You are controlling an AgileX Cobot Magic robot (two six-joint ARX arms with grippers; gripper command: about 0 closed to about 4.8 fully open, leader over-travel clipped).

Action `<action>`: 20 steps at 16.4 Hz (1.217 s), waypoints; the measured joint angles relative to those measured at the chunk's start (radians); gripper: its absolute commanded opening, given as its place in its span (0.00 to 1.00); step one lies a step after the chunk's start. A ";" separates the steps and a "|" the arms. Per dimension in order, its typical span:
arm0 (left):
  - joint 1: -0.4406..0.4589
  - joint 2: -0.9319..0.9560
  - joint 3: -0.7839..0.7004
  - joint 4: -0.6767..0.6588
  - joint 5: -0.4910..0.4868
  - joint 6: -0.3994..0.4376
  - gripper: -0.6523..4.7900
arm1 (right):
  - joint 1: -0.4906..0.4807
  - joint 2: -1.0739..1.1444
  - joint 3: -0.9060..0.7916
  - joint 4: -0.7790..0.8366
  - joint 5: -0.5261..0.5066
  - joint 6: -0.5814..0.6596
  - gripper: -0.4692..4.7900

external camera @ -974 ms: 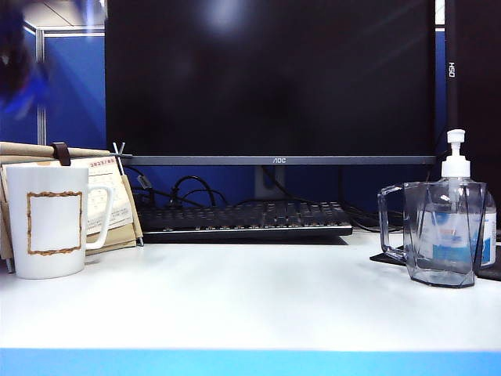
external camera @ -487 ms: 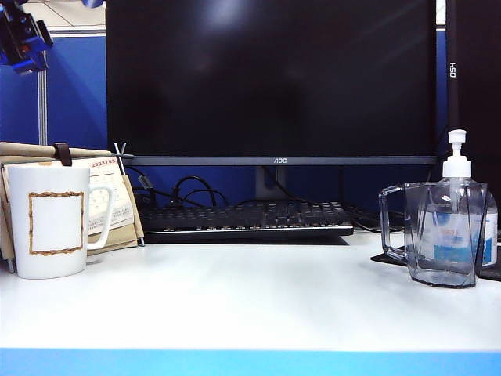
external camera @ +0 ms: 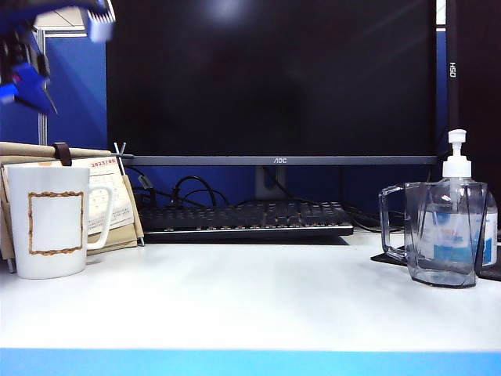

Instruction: Swap the positions of the transparent plastic cup and the white ceramic cup.

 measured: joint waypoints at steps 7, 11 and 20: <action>0.000 0.074 0.000 -0.045 0.005 0.003 0.69 | 0.000 0.001 0.000 -0.027 0.000 0.004 0.61; 0.000 0.090 0.000 -0.061 0.023 0.021 0.69 | -0.001 0.001 0.000 -0.027 0.000 0.004 0.61; 0.035 0.236 0.000 -0.004 0.049 0.027 0.50 | -0.001 0.001 0.000 -0.027 -0.001 0.004 0.61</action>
